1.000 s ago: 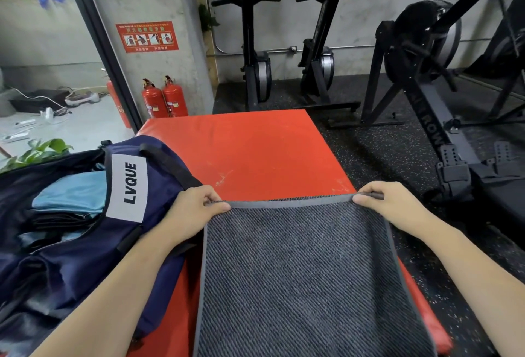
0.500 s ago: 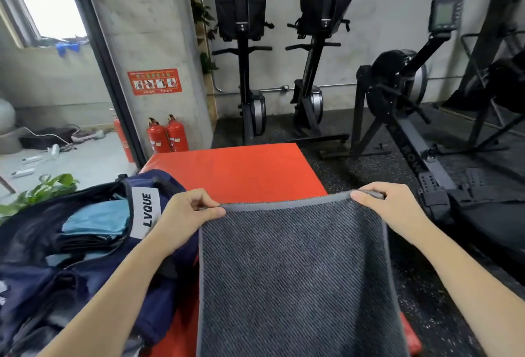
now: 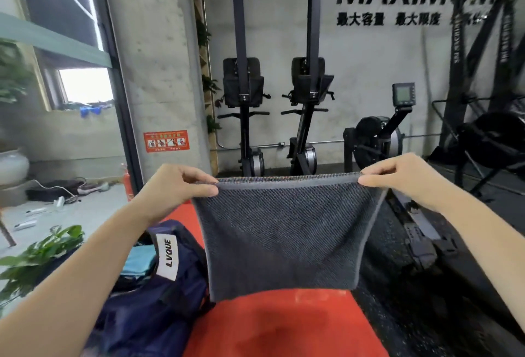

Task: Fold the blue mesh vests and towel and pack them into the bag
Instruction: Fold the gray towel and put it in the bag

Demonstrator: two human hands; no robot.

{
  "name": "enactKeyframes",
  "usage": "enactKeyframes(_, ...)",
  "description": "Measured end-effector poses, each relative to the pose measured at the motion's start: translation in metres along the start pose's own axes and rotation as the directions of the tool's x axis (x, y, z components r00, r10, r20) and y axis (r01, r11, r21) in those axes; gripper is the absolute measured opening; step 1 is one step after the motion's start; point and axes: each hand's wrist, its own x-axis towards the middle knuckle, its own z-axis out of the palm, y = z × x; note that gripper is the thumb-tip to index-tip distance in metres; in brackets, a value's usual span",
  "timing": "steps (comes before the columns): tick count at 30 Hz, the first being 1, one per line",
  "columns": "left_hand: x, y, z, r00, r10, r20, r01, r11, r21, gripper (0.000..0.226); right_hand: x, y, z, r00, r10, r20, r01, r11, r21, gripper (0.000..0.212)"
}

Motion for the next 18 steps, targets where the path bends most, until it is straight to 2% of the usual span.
enactKeyframes(7, -0.004, 0.029, -0.024, 0.992, 0.076, -0.099, -0.085, 0.992, -0.092, 0.008, -0.004, -0.036, -0.028, 0.993, -0.107, -0.05, 0.106, 0.994, -0.016, 0.005)
enactKeyframes(9, -0.001, 0.032, -0.024, 0.988, 0.1, -0.122, -0.109, 0.991, -0.072, 0.008, -0.001, -0.038, -0.027, 0.991, -0.121, -0.055, 0.121, 0.993, -0.007, 0.005)
enactKeyframes(14, 0.021, 0.008, -0.01, 0.988, 0.13, -0.083, -0.124, 0.989, 0.082, 0.021, 0.016, -0.02, -0.006, 0.997, -0.083, -0.009, 0.082, 0.996, -0.042, 0.007)
enactKeyframes(18, 0.047, -0.042, 0.023, 0.99, 0.103, 0.095, -0.133, 0.905, 0.405, 0.027, 0.038, 0.028, 0.033, 0.999, -0.034, 0.021, 0.036, 0.996, -0.08, 0.014)
